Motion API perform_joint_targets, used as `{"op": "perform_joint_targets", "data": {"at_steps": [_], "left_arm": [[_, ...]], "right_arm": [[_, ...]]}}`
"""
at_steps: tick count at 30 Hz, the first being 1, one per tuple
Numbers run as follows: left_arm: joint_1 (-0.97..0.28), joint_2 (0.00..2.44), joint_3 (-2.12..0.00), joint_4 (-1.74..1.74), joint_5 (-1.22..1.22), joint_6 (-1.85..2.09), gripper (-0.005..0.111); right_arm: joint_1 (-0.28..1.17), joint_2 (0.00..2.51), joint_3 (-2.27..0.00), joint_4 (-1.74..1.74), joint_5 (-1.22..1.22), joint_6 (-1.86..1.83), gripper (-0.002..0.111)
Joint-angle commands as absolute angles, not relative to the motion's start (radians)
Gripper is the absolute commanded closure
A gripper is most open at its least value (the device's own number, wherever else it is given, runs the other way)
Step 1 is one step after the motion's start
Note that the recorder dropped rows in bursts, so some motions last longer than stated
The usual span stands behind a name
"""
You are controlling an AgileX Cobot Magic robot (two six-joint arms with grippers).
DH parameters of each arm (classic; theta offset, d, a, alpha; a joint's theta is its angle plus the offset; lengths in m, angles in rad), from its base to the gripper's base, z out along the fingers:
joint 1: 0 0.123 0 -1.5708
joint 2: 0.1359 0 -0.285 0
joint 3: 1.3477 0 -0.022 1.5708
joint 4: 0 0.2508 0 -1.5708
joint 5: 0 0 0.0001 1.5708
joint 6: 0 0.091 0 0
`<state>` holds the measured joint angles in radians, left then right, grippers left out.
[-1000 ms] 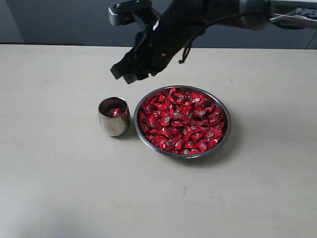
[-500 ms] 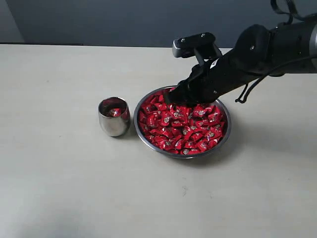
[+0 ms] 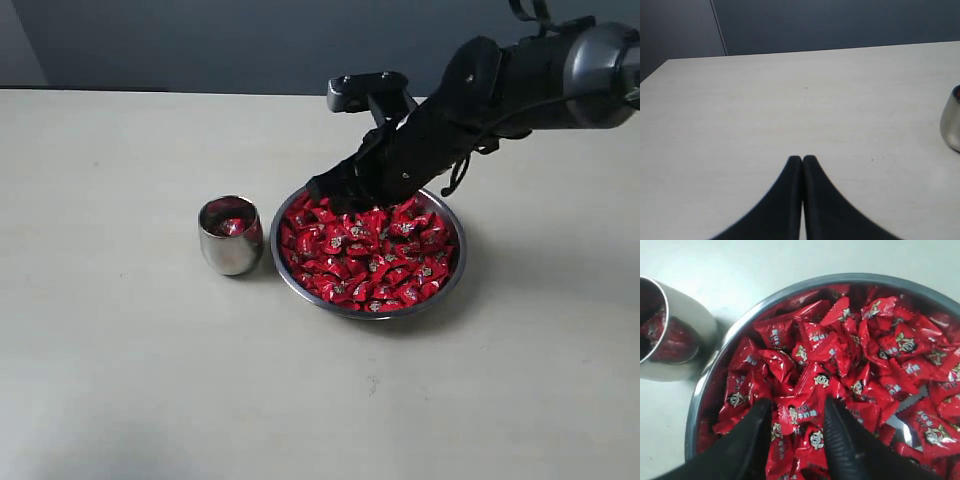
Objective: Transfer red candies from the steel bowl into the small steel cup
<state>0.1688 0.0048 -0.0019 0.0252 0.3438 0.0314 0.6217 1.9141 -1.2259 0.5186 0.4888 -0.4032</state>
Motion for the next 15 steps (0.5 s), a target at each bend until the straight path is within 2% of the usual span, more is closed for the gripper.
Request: {"op": "perform_joint_targets", "data": {"at_steps": [1, 11, 15], "left_arm": [[0.17, 0.0, 0.0, 0.027, 0.334, 0.029, 0.106], [0.17, 0.0, 0.0, 0.027, 0.334, 0.029, 0.106], [0.17, 0.0, 0.0, 0.027, 0.334, 0.029, 0.106]], "right_arm": [[0.617, 1.964, -1.279, 0.495, 0.527, -0.404, 0.073], [0.617, 2.062, -1.391, 0.38, 0.644, -0.296, 0.073], [0.617, 2.076, -1.463, 0.312, 0.707, 0.038, 0.073]]}}
